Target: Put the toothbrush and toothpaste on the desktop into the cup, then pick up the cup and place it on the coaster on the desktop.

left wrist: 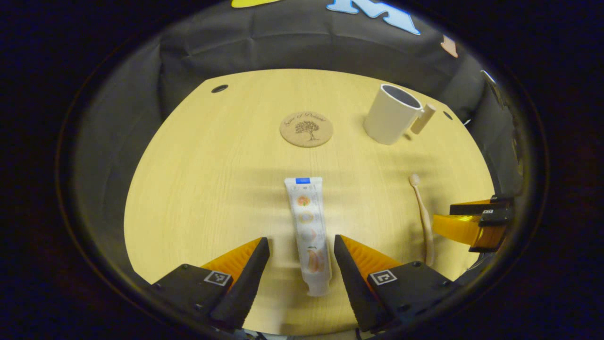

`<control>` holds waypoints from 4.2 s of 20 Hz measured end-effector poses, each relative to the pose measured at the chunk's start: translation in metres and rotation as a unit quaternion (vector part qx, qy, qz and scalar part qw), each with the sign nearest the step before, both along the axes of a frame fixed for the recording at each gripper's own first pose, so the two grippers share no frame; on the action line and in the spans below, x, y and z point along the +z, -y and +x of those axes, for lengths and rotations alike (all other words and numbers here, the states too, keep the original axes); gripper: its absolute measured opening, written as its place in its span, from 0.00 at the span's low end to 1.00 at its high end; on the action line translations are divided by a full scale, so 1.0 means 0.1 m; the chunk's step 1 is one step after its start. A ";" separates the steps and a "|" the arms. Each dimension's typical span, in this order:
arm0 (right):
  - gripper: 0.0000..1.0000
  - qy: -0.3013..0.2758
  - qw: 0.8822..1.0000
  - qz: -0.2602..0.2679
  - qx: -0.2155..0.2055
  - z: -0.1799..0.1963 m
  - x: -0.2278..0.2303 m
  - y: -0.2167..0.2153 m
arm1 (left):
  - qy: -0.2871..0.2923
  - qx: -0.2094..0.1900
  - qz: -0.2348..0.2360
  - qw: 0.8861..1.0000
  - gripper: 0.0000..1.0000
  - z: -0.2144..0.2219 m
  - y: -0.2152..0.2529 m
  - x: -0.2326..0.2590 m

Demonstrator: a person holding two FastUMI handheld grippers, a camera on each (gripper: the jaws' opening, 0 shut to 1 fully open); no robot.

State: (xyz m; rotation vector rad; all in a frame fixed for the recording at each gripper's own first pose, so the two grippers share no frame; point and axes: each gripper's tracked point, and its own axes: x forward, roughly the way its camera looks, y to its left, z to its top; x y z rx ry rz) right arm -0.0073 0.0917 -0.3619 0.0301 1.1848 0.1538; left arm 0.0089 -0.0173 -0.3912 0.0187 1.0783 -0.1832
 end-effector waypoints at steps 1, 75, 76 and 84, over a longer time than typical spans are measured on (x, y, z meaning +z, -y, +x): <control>0.63 -0.008 1.000 -0.006 -0.001 0.01 -0.05 0.00 | -0.006 0.001 0.001 1.000 0.93 0.00 -0.02 -0.02; 0.03 0.273 0.956 0.070 -0.087 2.60 1.23 -0.37 | 0.006 0.133 0.015 0.991 0.16 -0.47 -1.08 0.71; 0.03 0.277 0.954 0.071 -0.085 2.60 1.24 -0.39 | 0.008 0.132 0.015 0.991 0.17 -0.44 -1.07 0.72; 0.05 0.264 0.957 0.079 -0.086 2.44 1.18 -0.39 | 0.022 0.133 0.011 0.991 0.15 -0.44 -1.04 0.79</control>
